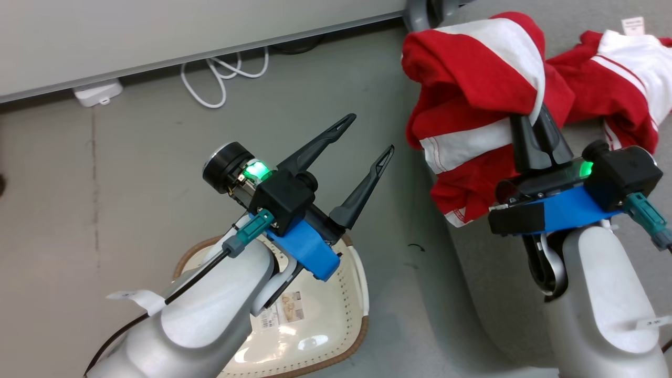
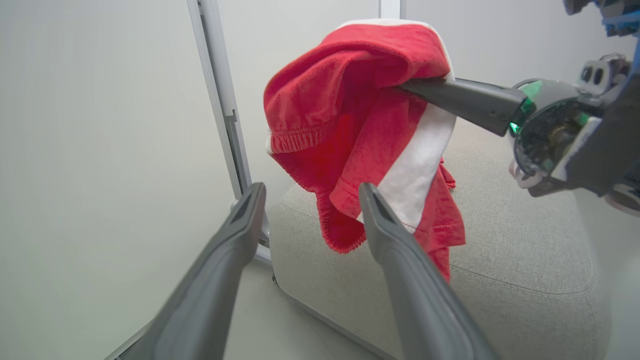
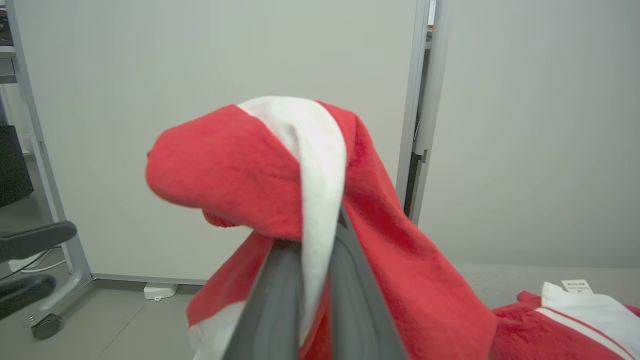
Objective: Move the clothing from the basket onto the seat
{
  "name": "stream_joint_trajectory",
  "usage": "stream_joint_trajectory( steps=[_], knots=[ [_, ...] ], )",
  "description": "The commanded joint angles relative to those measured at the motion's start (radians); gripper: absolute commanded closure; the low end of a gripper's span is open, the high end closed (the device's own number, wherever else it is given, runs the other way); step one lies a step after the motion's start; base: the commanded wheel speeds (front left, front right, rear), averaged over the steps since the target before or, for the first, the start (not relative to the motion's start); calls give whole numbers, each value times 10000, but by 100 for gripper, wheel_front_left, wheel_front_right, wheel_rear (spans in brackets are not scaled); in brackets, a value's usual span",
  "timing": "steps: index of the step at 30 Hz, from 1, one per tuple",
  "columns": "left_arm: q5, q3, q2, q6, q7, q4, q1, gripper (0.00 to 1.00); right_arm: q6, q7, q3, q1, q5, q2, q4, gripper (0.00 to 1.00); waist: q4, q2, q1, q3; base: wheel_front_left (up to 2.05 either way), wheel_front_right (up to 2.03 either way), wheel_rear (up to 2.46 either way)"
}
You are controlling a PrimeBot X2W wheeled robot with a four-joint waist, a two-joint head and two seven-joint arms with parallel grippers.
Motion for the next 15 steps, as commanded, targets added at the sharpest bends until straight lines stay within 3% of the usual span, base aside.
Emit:
stream_joint_trajectory(
  steps=[1, 15],
  knots=[
    [54, -5, 84, 42, -37, -50, 64, 0, 5, -3, -87, 180, -88, -3, -129, 100, -292, 0, 0, 46, 0, 0, 0],
    [98, -183, 194, 143, 99, -242, 36, 0, 5, -3, -764, 953, 18, 0, -634, 100, -1270, 0, 0, 191, 0, 0, 0]
  ],
)
